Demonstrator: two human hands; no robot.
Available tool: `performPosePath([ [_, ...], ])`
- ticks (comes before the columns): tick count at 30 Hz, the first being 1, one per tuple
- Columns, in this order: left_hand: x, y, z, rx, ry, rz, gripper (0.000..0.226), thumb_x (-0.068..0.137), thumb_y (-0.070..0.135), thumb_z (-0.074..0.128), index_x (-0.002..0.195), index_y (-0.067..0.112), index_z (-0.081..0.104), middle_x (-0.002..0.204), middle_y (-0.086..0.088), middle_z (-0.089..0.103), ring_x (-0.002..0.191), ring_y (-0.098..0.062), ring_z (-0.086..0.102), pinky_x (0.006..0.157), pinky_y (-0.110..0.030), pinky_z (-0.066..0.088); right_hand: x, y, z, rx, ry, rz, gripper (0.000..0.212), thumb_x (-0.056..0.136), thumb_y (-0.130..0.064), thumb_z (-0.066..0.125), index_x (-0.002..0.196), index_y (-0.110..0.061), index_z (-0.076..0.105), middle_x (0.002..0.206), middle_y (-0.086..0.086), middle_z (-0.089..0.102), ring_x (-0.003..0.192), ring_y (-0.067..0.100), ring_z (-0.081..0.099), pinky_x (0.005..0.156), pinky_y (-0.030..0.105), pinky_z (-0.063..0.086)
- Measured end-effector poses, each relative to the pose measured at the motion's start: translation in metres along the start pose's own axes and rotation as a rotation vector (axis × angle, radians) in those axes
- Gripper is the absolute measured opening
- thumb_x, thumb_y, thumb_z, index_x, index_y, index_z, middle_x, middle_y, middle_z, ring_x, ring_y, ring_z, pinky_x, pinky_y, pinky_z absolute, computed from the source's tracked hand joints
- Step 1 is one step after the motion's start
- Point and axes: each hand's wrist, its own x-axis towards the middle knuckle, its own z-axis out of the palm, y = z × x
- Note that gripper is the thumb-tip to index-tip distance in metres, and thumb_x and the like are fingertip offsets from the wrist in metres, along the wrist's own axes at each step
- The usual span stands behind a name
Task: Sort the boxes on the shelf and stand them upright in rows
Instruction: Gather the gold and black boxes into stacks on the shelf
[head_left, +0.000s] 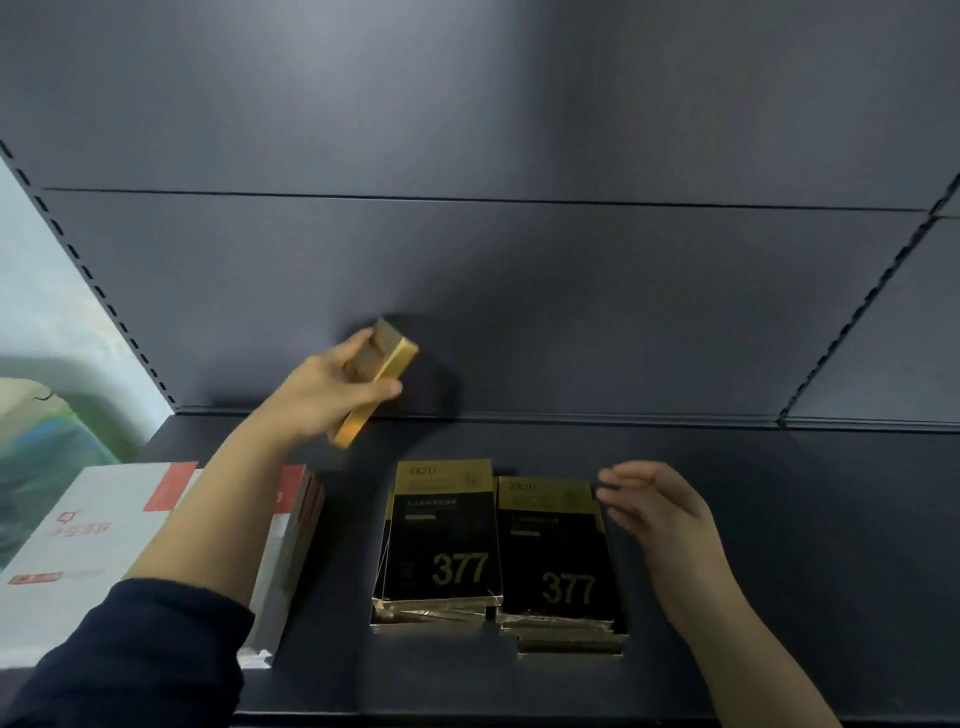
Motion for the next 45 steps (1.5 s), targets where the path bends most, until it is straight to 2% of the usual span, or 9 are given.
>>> performPosePath([
  [4,-0.030,0.048,0.020,-0.578,-0.090,-0.072,0.037,0.092,0.052,0.053,0.124,0.034,0.060,0.123,-0.001,0.068,0.110,-0.018,0.065,0.092,-0.038,0.049,-0.001,-0.013,0.023,0.025,-0.112,-0.018,0.016,0.069,-0.021,0.082,0.078,-0.014,0.072,0.096,0.014,0.073,0.096,0.029,0.069,0.084,0.033,0.055],
  [8,-0.048,0.074,0.050,-0.914,-0.197,-0.190,0.057,0.089,0.063,0.046,0.133,0.026,0.053,0.128,-0.011,0.065,0.118,-0.029,0.062,0.098,-0.048,0.050,-0.003,-0.021,0.050,-0.016,-0.153,-0.054,0.026,0.088,-0.003,0.062,0.084,-0.026,0.074,0.100,0.003,0.075,0.105,0.022,0.067,0.103,0.042,0.047],
  [12,-0.064,0.093,0.075,-1.135,-0.216,-0.218,0.056,0.094,0.060,0.039,0.126,0.020,0.061,0.119,-0.015,0.069,0.110,-0.032,0.066,0.088,-0.047,0.056,-0.005,-0.036,0.073,0.187,-0.276,0.018,0.033,0.093,-0.025,0.059,0.124,-0.017,0.060,0.123,0.005,0.066,0.115,0.020,0.063,0.107,0.047,0.044],
  [21,-0.087,0.080,0.089,-0.651,0.151,0.108,0.017,0.096,0.020,0.058,0.111,0.019,0.067,0.094,0.001,0.078,0.080,-0.015,0.073,0.064,-0.024,0.055,-0.010,-0.038,0.061,0.167,-0.409,0.069,0.027,0.095,-0.014,0.057,0.122,-0.014,0.058,0.115,0.013,0.070,0.095,0.029,0.072,0.067,0.046,0.060],
  [26,-0.105,0.075,0.094,-0.172,0.062,0.218,0.020,0.092,0.036,0.062,0.111,0.038,0.068,0.067,0.004,0.069,0.059,-0.006,0.061,0.062,-0.018,0.047,-0.011,-0.032,0.045,0.010,-0.254,-0.035,0.024,0.092,-0.021,0.061,0.116,-0.020,0.065,0.110,0.004,0.073,0.102,0.025,0.070,0.094,0.051,0.053],
  [29,-0.114,0.060,0.089,-0.050,0.139,0.180,0.019,0.095,0.037,0.055,0.112,0.039,0.062,0.076,0.009,0.068,0.072,0.009,0.060,0.067,-0.013,0.040,-0.010,-0.026,0.024,-0.174,-0.193,-0.066,0.027,0.092,-0.028,0.062,0.119,-0.033,0.059,0.111,-0.010,0.070,0.105,0.012,0.066,0.096,0.044,0.052],
  [36,-0.128,-0.007,0.085,-0.339,0.143,-0.187,0.054,0.089,0.034,0.066,0.139,0.034,0.047,0.141,0.007,0.054,0.127,-0.016,0.054,0.109,-0.048,0.042,-0.009,0.012,0.010,-0.483,-0.126,-0.003,0.023,0.090,-0.039,0.057,0.113,-0.041,0.056,0.118,-0.007,0.053,0.111,0.015,0.056,0.087,0.032,0.049],
  [40,-0.135,-0.023,0.093,-0.581,-0.171,-0.284,0.065,0.072,0.055,0.071,0.132,0.051,0.048,0.127,0.010,0.066,0.120,-0.019,0.061,0.111,-0.047,0.039,-0.007,0.018,0.021,-0.379,-0.169,0.146,0.038,0.099,-0.033,0.047,0.136,-0.040,0.046,0.137,-0.006,0.045,0.123,0.016,0.047,0.088,0.030,0.043],
  [45,-0.141,-0.020,0.094,-0.687,-0.224,-0.305,0.041,0.086,0.043,0.058,0.127,0.040,0.057,0.120,0.005,0.071,0.115,-0.019,0.064,0.101,-0.039,0.046,-0.012,0.018,0.024,-0.298,-0.257,0.275,0.058,0.100,-0.038,0.045,0.151,-0.045,0.019,0.155,-0.011,0.028,0.142,0.018,0.030,0.112,0.040,0.029],
])
